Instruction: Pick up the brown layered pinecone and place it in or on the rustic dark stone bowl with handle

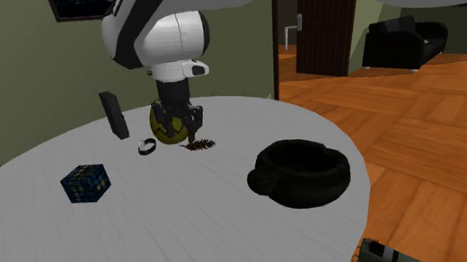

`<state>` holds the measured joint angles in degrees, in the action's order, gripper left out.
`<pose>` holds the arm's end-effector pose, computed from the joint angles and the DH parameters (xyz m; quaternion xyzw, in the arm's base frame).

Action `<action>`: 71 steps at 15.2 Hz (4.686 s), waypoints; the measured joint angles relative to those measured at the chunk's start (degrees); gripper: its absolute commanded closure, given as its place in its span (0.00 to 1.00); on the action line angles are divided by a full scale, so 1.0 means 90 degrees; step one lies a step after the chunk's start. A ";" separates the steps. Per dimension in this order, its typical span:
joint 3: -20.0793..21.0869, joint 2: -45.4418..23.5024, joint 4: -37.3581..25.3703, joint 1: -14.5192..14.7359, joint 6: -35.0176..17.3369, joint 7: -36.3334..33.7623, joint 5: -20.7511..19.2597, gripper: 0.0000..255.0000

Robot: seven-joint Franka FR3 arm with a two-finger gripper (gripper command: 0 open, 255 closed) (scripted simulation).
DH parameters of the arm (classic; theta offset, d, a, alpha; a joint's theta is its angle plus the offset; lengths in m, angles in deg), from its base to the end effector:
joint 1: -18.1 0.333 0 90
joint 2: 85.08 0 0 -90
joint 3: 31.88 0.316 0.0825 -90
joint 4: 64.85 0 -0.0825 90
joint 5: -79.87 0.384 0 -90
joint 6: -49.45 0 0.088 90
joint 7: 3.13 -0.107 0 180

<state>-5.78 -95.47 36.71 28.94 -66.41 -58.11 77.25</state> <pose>0.5044 0.3571 0.4718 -0.9872 0.1525 -0.0169 0.0442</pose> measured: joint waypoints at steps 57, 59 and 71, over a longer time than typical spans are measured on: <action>-0.0359 0.0550 -0.0961 0.0308 0.1373 -0.3052 -0.1208 1.00; -0.0360 0.0532 -0.1145 0.0310 0.1537 -0.3013 -0.1206 1.00; -0.0821 0.2697 0.0902 -0.0010 0.1365 -0.2105 -0.0375 1.00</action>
<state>-13.17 -71.19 44.84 28.85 -54.13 -77.06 73.88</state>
